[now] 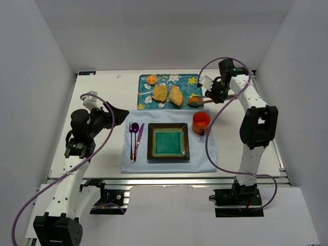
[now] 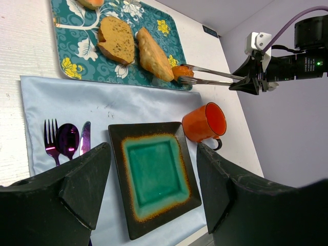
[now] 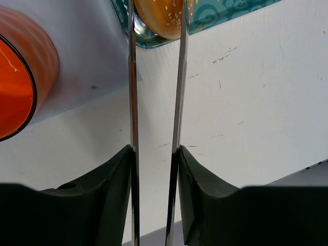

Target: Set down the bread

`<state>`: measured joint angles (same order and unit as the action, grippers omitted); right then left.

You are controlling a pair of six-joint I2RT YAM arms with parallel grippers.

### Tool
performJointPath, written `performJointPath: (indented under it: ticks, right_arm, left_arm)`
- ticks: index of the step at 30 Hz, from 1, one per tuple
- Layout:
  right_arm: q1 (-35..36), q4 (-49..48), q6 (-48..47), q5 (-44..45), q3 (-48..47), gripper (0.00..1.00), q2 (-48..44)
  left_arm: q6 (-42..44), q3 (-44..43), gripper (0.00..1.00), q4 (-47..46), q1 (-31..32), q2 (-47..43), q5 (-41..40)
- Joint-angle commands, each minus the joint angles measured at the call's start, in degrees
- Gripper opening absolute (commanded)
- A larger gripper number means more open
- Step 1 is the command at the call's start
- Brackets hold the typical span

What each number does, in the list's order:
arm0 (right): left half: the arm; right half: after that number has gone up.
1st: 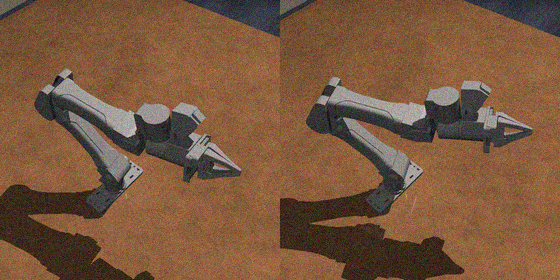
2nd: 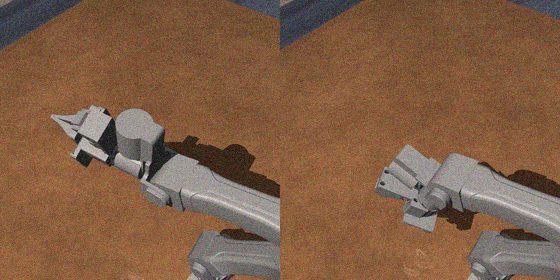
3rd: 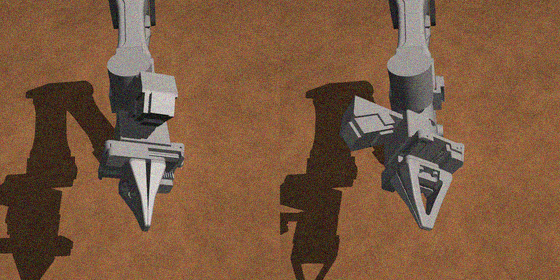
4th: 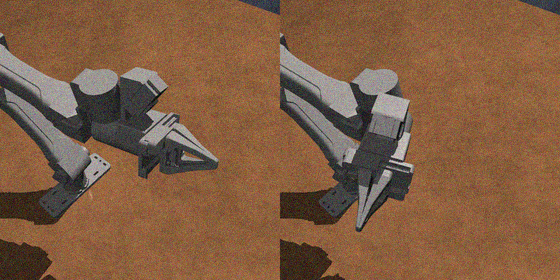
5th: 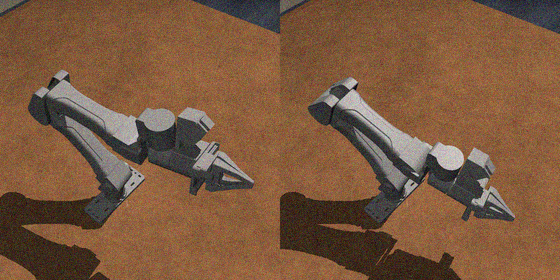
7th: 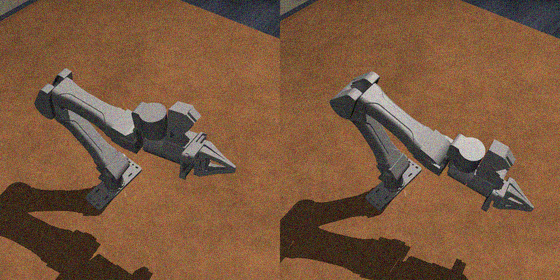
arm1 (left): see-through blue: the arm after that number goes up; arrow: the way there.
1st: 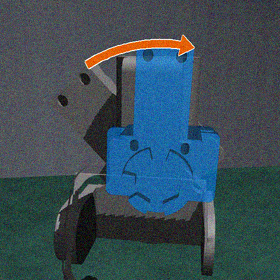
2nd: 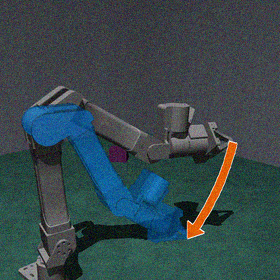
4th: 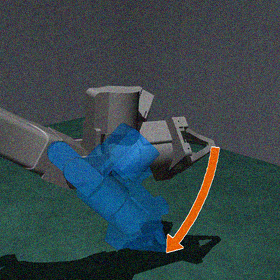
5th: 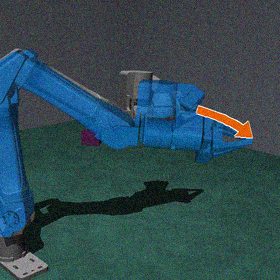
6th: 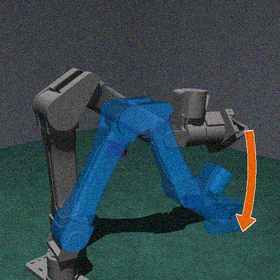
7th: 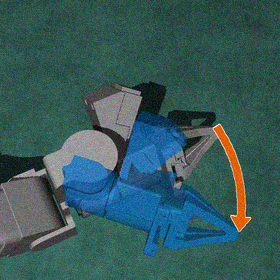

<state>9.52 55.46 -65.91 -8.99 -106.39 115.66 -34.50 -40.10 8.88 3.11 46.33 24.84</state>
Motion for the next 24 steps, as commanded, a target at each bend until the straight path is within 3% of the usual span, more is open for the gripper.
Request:
performJointPath:
  ticks: [1, 12, 24]
  right_arm:
    - [0.1, -1.3, 0.3, -2.1, -2.9, 0.3, -0.4]
    - [1.1, -3.1, 8.6, -13.2, -3.7, 0.17, -8.9]
    - [18.1, -3.6, 12.6, -18.3, 17.5, 0.16, -25.4]
  left_arm:
    - [0.4, 0.2, 0.77, -1.2, 0.0, -0.3, -0.2]
    - [0.4, -0.9, 0.77, -1.7, 0.0, 0.4, -0.1]
    - [0.8, -1.6, 0.77, -1.2, -0.1, 0.3, -0.6]
